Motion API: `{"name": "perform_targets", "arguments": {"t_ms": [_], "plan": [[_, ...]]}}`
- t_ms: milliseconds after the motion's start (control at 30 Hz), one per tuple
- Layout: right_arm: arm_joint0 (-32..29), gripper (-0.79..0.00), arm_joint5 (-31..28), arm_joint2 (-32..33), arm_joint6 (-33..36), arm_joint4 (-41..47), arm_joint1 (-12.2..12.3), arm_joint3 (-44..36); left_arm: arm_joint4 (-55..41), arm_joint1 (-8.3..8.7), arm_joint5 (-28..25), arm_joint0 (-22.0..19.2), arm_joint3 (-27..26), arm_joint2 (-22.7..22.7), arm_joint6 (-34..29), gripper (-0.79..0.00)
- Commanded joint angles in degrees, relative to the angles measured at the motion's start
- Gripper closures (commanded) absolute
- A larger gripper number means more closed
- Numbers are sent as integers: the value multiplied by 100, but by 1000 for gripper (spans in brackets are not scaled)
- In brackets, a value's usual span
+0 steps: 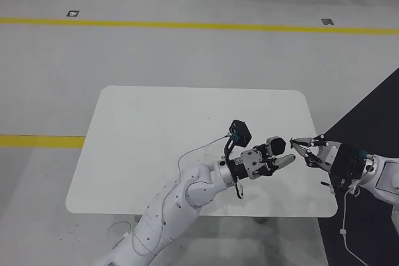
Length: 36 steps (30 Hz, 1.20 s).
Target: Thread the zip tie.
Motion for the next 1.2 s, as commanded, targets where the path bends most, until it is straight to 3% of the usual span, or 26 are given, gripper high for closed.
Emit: {"name": "perform_targets", "arguments": {"t_ms": [0,333,1167], "plan": [[0,0,0,0,0,0,0,0,-29,-8,-19,-2,13,0,-26,-336],[0,0,0,0,0,0,0,0,-367,-40,-101,30,24,-54,-157,-268],[0,0,0,0,0,0,0,0,-824,-111,-190,28,-3,-101,-524,-219]]}}
